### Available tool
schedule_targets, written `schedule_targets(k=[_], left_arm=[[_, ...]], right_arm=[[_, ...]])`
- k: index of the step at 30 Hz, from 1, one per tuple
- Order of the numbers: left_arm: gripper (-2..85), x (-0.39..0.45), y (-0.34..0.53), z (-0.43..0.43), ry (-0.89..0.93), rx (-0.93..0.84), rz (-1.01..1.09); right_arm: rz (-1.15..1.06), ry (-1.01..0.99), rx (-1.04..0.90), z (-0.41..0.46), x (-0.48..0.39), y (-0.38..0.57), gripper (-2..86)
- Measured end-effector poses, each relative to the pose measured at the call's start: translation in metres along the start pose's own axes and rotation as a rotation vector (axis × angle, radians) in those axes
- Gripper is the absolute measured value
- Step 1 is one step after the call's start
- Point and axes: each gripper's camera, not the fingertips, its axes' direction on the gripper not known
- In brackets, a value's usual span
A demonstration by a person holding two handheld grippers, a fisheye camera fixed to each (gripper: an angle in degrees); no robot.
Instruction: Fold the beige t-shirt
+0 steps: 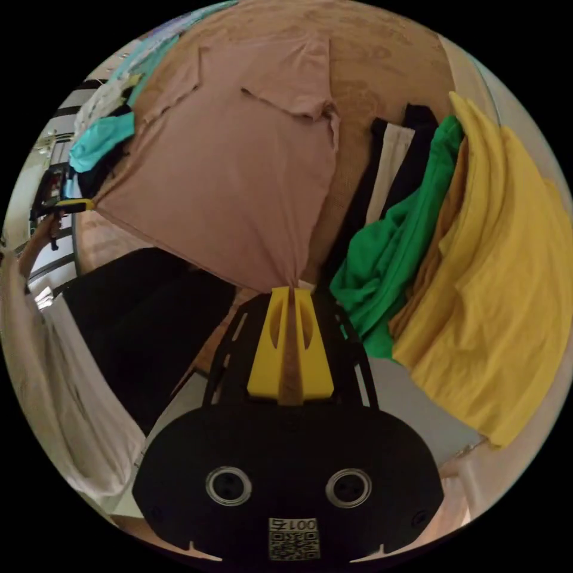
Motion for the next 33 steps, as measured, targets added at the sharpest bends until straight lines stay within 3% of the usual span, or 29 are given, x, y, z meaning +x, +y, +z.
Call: schedule_targets(k=[6, 9, 13, 15, 20, 23, 27, 33], left_arm=[[-0.8, 0.009, -0.083, -0.071, -0.022, 0.279, 0.139], [-0.5, 0.012, -0.149, -0.093, -0.074, 0.380, 0.172], [1.2, -0.003, -0.226, -0.090, 0.005, 0.402, 0.035], [3.7, -0.016, -0.251, -0.075, 0.043, 0.396, -0.133], [3.7, -0.007, -0.218, -0.081, 0.068, 0.569, -0.256], [3.2, 0.027, -0.182, -0.083, 0.021, 0.539, -0.167], [5.0, 0.103, -0.129, -0.050, -0.070, 0.395, 0.032], [11.9, 0.242, -0.104, -0.001, -0.432, 0.281, 0.573]], right_arm=[[-0.004, -0.009, 0.416, -0.075, 0.047, -0.056, 0.9], [-0.029, 0.102, 0.542, -0.091, 0.070, -0.117, 1.0], [0.084, 0.191, 0.532, -0.083, 0.109, -0.215, 1.3], [0.120, 0.211, 0.479, -0.072, 0.120, -0.244, 1.5], [0.139, 0.385, 0.564, -0.086, 0.109, -0.237, 2.6], [-0.020, 0.315, 0.563, -0.095, 0.084, -0.209, 4.9], [-0.201, 0.099, 0.385, -0.069, 0.041, -0.180, 9.0], [-0.515, 0.340, 0.371, -0.048, -0.034, -0.181, 12.9]])
